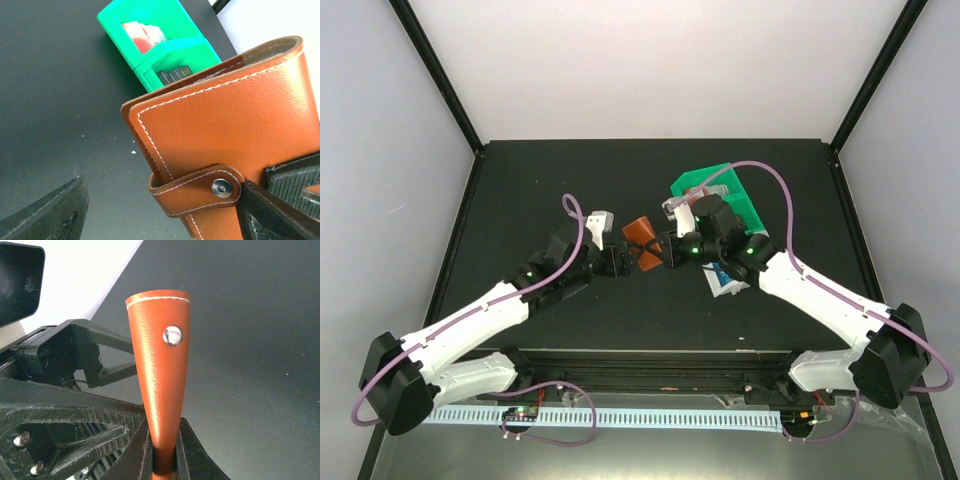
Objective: Put the credit cards into the card holder
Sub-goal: Open the card holder at the center of the board.
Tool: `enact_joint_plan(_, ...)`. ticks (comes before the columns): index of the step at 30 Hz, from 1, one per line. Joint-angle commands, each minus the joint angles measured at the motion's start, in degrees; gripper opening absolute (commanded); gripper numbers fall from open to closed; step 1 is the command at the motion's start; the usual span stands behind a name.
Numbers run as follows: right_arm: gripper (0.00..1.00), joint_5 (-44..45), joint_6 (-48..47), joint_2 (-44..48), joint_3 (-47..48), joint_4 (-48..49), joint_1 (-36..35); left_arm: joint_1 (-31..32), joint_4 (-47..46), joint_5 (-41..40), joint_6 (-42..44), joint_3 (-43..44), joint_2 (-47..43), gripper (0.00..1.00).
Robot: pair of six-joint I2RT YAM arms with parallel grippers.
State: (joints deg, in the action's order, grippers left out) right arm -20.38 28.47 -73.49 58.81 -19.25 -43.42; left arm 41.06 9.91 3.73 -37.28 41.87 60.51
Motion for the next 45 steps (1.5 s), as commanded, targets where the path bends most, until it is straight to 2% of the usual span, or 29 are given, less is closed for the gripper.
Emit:
enact_joint_plan(1, 0.01, 0.6, -0.3, 0.7, 2.0, 1.5, -1.1, -2.1, 5.4, -9.9, -3.0, 0.2, 1.3, 0.76)
enact_joint_plan(5, 0.01, 7.8, 0.9, -0.3, 3.6, -1.8, -1.1, -2.5, 8.2, -13.6, -2.7, 0.3, 1.8, 0.67)
enact_joint_plan(10, 0.01, 10.6, 2.4, -2.5, 5.7, -4.0, -1.0, -3.6, 9.7, -14.9, -2.6, -0.6, 1.2, 0.65)
enact_joint_plan(15, 0.01, 8.2, 2.7, -3.9, 6.9, -3.1, -1.0, -5.6, 4.6, -5.8, -2.0, -2.5, -2.0, 0.64)
enact_joint_plan(18, 0.01, 5.8, 2.7, -4.4, 7.3, -2.5, -1.0, -6.3, 0.7, -0.3, -1.3, -3.1, -3.8, 0.68)
enact_joint_plan(21, 0.01, 2.7, 3.4, -4.8, 7.3, -1.7, -1.0, -7.4, -0.8, 3.1, -1.3, -3.1, -4.3, 0.72)
enact_joint_plan(33, 0.01, -0.3, 5.0, -5.0, 6.8, -0.9, -1.0, -11.3, -9.6, 15.0, -6.2, -8.1, -7.4, 0.74)
enact_joint_plan(38, 0.01, -1.2, 6.0, -5.1, 7.0, -0.3, -1.0, -11.4, -8.0, 16.9, -6.3, -8.3, -6.2, 0.58)
enact_joint_plan(42, 0.01, -2.1, 6.2, -5.5, 7.0, 0.2, -1.0, -11.4, -8.3, 17.7, -6.4, -8.5, -5.1, 0.32)
enact_joint_plan(45, 0.01, -2.1, 5.9, -6.1, 6.8, -0.3, -1.1, -11.4, -8.6, 17.1, -5.7, -8.3, -5.0, 0.16)
